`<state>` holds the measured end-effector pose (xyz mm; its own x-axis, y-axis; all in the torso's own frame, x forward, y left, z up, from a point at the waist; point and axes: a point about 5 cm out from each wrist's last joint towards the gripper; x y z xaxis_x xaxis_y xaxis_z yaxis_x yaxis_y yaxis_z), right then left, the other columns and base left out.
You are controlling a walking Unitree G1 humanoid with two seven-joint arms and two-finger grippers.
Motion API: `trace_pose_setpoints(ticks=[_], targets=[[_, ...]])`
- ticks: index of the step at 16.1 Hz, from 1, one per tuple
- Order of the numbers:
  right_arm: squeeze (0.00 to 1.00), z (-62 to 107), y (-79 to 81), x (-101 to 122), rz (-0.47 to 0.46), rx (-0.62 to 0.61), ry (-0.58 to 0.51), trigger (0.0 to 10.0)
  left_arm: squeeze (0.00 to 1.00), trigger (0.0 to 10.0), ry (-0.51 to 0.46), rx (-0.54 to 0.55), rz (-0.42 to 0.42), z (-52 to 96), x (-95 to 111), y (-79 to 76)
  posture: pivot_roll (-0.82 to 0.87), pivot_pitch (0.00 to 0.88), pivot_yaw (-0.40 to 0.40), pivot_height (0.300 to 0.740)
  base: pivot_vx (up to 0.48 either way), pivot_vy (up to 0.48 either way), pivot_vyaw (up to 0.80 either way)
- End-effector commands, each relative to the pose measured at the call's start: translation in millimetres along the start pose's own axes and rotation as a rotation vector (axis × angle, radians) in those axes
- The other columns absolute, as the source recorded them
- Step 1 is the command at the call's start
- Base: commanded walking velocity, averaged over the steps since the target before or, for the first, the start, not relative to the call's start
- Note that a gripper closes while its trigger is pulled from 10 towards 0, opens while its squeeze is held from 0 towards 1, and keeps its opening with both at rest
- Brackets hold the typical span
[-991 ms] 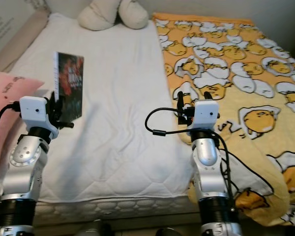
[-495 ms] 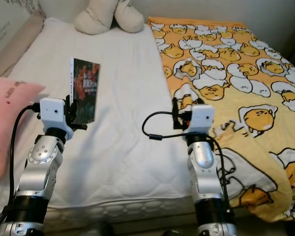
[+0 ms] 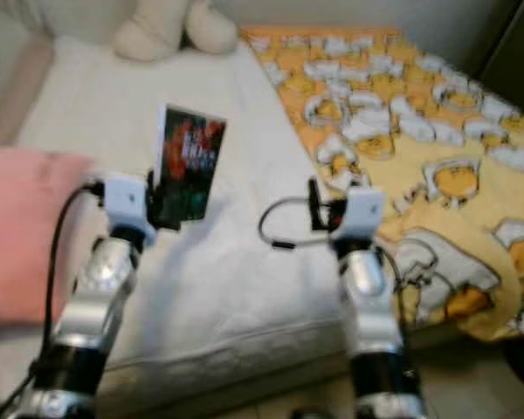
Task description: Clean up the room
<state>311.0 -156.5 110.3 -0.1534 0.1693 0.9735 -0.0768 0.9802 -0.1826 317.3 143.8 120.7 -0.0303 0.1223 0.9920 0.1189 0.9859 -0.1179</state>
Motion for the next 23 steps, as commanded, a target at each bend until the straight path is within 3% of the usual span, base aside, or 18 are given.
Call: trace_pose_setpoints(ticks=[1,7,13,18,23], targets=[[0.0,-3.8,-1.6,4,0.008,0.013,-0.006,10.0,0.0,10.0,-0.028,0.008,0.013,-3.7,6,-1.6,-0.02,0.0,-0.014,0.74,0.0,0.0,0.73],[0.0,-5.3,0.6,3,-0.017,0.04,-0.001,10.0,0.0,10.0,-0.014,0.028,-0.005,-6.1,5,-1.9,-0.03,0.0,-0.006,0.74,0.0,0.0,0.32],[0.0,-8.8,-0.2,2,-0.012,0.056,0.014,10.0,0.0,10.0,-0.031,0.023,-0.076,-10.6,10,-0.7,-0.02,0.0,-0.013,0.74,0.0,0.0,0.27],[0.0,-9.0,1.8,1,-0.011,0.07,0.014,10.0,0.0,10.0,-0.041,0.0,-0.031,-13.2,13,-6.3,-0.02,0.0,-0.012,0.74,0.106,-0.329,0.0],[0.0,-8.3,1.5,2,-0.008,0.077,0.008,10.0,0.0,10.0,-0.054,-0.018,-0.008,-18.0,17,-12.2,-0.03,0.0,-0.006,0.74,0.049,0.0,0.0]])
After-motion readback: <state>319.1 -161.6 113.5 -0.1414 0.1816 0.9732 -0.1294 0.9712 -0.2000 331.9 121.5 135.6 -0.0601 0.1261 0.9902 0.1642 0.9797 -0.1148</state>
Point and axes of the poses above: a point about 5 cm out from each wrist's last joint towards the gripper, its own z axis pointing back from the gripper into the wrist, its own x axis along the axis of the wrist's last joint, y = z × x, and after that the axes turned 13 degrees about z, right-handed
